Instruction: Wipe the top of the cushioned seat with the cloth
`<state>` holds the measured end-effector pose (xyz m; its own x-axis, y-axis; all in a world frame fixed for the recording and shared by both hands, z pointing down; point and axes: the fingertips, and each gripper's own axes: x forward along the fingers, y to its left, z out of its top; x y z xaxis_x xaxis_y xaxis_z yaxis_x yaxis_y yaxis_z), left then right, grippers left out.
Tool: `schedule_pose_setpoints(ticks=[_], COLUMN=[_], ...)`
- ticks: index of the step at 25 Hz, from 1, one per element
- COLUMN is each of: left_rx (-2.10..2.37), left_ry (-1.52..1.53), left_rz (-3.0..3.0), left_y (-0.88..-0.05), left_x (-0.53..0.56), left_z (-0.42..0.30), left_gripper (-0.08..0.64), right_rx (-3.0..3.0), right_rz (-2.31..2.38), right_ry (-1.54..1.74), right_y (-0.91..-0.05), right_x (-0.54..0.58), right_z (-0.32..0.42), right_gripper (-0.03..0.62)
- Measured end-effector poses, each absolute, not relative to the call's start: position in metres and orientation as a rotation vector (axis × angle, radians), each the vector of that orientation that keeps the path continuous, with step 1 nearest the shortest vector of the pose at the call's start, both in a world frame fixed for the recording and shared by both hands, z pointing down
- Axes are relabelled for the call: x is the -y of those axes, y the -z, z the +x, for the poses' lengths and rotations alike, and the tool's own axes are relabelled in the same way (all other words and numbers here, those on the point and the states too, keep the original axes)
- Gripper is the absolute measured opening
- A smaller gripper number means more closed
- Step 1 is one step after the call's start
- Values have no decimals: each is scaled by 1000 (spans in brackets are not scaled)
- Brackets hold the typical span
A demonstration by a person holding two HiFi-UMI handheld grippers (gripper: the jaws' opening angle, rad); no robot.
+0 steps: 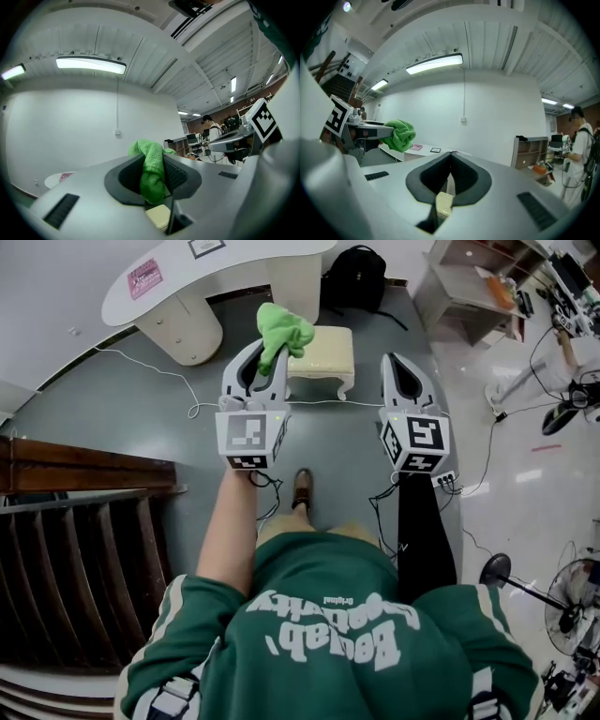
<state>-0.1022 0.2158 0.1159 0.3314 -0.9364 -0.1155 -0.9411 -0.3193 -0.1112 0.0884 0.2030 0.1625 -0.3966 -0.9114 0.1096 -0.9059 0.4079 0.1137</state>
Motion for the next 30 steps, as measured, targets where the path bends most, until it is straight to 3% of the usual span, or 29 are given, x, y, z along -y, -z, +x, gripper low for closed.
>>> schedule_pose_setpoints(ticks=[14,30], left_rx=[-1641,-1599], left_ry=[-26,23], left_rz=[-2526,-2599], left_y=[-131,-158], left_x=[-111,-29], left_z=[-136,-108], left_gripper=[100,100], right_rx=[2393,2347], right_rz=[1742,1813], right_ry=[-12,-35], right_y=[-182,-193], right_x=[-118,-37], right_z=[65,93], right_gripper=[8,8])
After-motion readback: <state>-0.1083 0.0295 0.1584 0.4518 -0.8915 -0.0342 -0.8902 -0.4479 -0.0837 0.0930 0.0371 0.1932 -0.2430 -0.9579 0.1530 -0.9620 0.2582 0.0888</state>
